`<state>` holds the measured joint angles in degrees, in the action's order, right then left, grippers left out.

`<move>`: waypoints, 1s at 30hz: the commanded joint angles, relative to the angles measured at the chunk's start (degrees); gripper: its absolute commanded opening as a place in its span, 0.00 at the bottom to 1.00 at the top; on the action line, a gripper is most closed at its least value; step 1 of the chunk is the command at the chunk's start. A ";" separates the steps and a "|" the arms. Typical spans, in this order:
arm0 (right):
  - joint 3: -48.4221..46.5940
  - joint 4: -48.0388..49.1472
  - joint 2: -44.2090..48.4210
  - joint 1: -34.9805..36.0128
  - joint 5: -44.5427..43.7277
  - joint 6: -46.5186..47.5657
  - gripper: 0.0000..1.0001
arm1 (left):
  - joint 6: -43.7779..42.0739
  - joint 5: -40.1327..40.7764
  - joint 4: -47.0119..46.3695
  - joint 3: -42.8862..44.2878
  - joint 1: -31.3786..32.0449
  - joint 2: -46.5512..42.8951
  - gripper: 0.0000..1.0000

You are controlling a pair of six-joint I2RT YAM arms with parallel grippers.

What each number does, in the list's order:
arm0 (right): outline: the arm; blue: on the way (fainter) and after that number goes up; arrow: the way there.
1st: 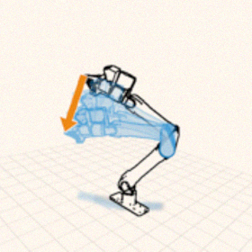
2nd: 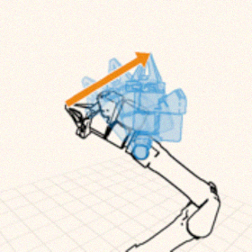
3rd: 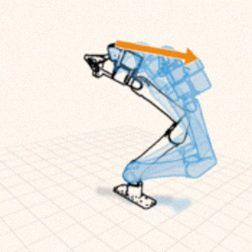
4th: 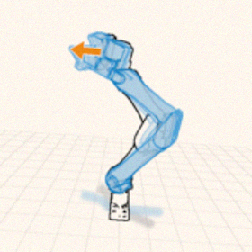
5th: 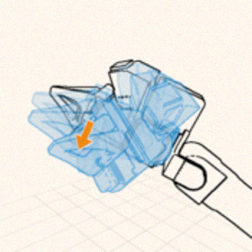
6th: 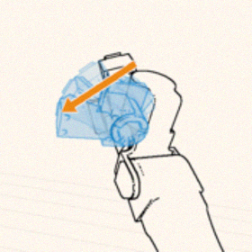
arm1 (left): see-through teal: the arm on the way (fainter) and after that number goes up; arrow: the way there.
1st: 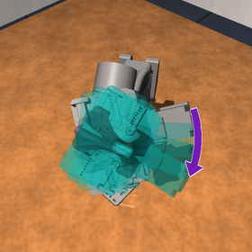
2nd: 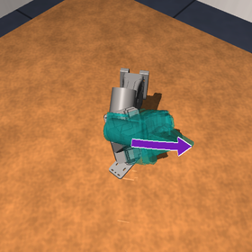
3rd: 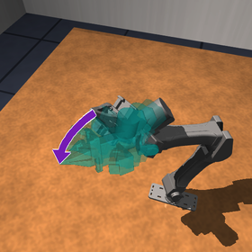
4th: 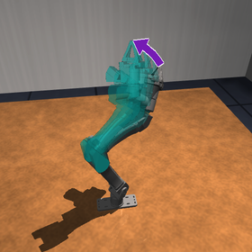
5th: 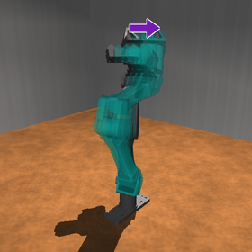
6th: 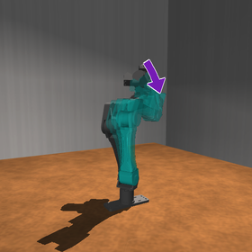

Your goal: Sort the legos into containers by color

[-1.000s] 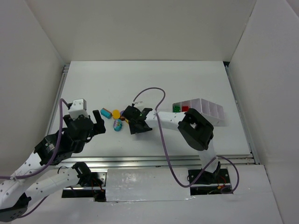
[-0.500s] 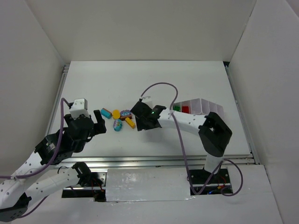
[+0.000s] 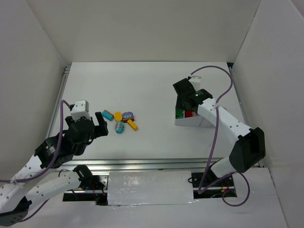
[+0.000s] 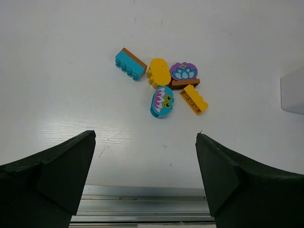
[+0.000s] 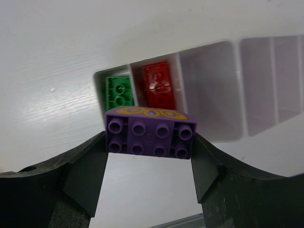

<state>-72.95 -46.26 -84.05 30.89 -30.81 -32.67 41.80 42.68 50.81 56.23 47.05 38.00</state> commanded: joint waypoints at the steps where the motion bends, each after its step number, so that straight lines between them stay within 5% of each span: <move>1: -2.46 -5.68 2.75 -2.15 -5.84 -0.99 0.46 | -1.46 -0.22 -2.20 0.55 -0.20 -0.47 0.99; 14: -2.73 -8.59 4.42 -6.99 -13.23 -16.89 0.37 | -2.16 -1.28 -2.73 0.46 -0.29 -0.29 1.00; 22: -5.88 -11.12 1.88 -7.08 -15.68 -32.96 0.38 | -2.78 -2.24 -3.26 0.37 -0.20 -1.17 0.99; 30: -9.67 -15.26 -3.14 -7.60 -16.30 -36.94 0.44 | -3.83 -4.44 -4.49 -0.24 -0.20 -3.28 1.00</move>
<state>-80.58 -58.37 -86.70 23.77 -44.23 -65.49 39.40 39.40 49.06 56.23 47.00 35.73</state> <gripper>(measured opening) 0.719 0.994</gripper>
